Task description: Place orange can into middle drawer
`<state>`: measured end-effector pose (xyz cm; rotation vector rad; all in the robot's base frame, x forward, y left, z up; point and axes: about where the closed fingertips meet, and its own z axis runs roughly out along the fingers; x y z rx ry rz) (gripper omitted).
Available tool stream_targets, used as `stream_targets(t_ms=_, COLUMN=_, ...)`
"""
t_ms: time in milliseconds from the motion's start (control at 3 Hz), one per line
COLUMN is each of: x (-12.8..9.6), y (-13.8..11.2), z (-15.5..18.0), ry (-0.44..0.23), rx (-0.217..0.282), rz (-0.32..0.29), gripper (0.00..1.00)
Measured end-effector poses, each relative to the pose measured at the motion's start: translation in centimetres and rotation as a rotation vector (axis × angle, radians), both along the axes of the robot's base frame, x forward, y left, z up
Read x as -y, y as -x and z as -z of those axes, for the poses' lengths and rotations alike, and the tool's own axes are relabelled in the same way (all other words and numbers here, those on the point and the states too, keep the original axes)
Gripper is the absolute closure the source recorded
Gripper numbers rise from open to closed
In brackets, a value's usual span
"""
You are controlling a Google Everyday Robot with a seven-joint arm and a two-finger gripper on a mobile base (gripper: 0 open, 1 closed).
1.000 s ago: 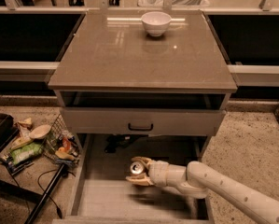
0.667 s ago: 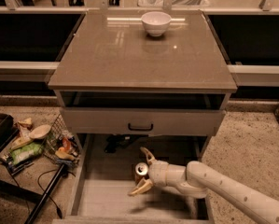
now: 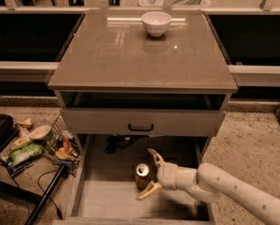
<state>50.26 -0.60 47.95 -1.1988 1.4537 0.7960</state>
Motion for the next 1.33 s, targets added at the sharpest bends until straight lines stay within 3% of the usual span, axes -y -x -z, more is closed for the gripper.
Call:
stream_targets(t_ms=333, x=3.7, y=3.8, z=-3.1, ry=0.092, rx=-0.017, rz=-0.017, gripper=0.0)
stream_targets(t_ms=667, x=8.5, y=7.2, z=-8.7, ry=0.228, rx=-0.058, rz=-0.011, gripper=0.0)
stream_targets(t_ms=1000, x=11.8, y=6.8, z=-15.0, ry=0.323, rx=-0.009, rz=0.057, gripper=0.0)
stream_targets(t_ms=1333, x=15.1, y=4.8, z=-23.2, ry=0.387, rx=0.11, rz=0.172, gripper=0.0)
